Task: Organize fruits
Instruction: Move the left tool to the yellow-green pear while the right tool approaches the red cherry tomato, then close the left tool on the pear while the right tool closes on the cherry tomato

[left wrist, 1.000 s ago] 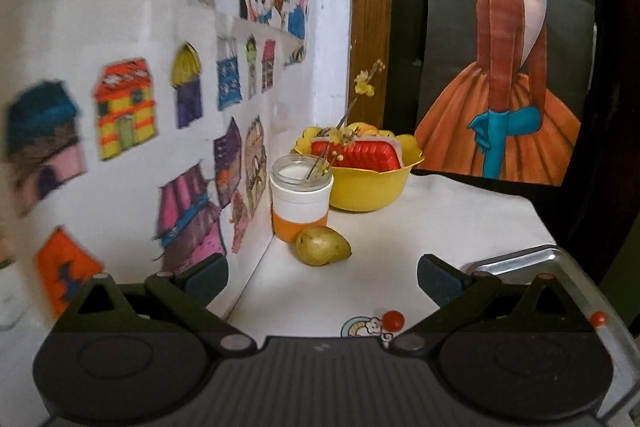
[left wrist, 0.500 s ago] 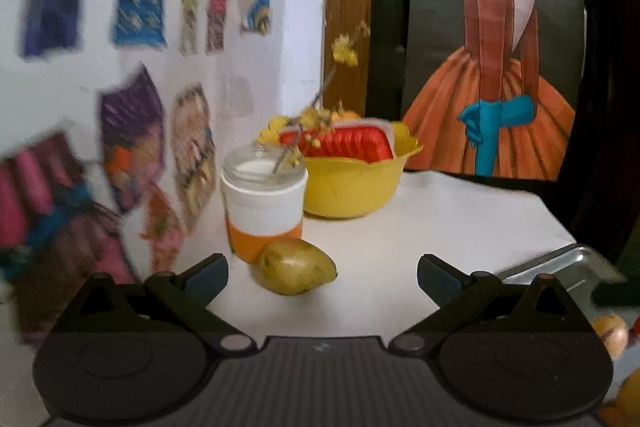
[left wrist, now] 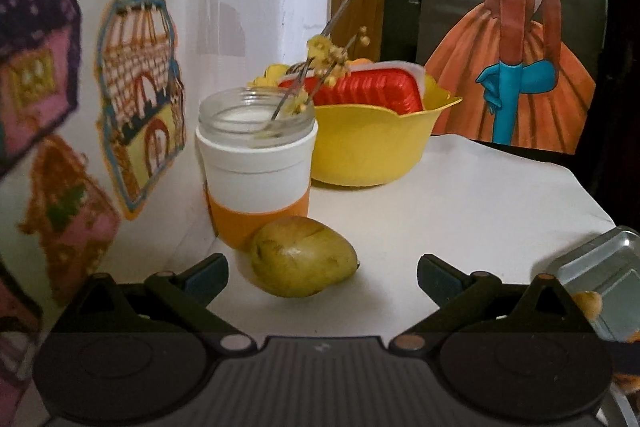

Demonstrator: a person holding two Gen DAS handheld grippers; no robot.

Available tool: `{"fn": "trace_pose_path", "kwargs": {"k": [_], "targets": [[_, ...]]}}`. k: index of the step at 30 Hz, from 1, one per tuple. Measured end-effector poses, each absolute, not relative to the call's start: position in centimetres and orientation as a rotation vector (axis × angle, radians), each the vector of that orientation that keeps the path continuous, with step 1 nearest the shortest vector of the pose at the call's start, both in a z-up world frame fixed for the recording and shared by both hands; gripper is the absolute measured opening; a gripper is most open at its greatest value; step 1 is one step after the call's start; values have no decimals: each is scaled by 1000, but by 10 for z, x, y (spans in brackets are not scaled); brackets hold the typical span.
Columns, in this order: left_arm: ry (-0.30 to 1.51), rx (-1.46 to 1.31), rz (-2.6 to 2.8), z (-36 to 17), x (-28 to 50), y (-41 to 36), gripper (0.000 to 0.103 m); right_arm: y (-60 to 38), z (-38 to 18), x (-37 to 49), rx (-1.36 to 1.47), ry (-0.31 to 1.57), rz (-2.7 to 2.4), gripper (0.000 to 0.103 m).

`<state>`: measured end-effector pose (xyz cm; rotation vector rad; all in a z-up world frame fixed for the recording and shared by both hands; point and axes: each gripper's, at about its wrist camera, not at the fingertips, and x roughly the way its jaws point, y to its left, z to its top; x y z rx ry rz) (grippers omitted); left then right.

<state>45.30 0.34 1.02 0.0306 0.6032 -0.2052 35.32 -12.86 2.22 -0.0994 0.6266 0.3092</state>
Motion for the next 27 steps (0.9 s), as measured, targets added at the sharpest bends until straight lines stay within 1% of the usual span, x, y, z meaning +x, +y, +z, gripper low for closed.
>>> {"fn": "trace_pose_path", "kwargs": {"k": [4, 8, 10, 12, 13, 15, 19, 25, 26, 27], "targets": [[625, 12, -189, 3, 466, 3, 102, -129, 13, 364, -62, 665, 324, 72], [642, -19, -177, -5, 474, 6, 101, -130, 4, 373, -15, 707, 329, 62], [646, -21, -170, -8, 477, 6, 99, -129, 2, 375, -11, 712, 329, 61], [648, -26, -164, -11, 479, 8, 95, -128, 0, 376, -12, 714, 331, 58], [649, -30, -160, -12, 480, 9, 95, -128, 0, 377, -11, 715, 332, 58], [661, -44, -160, -14, 483, 11, 89, -127, -2, 378, -9, 718, 330, 58], [655, -68, -164, -13, 481, 16, 84, -126, -3, 379, -13, 714, 326, 58], [660, -103, -166, -14, 482, 20, 73, -127, -6, 383, -9, 706, 316, 53], [657, -107, -169, -14, 482, 20, 70, -127, -6, 384, -9, 706, 315, 52], [657, -108, -169, -14, 482, 20, 70, -127, -7, 385, -10, 707, 314, 51]]}}
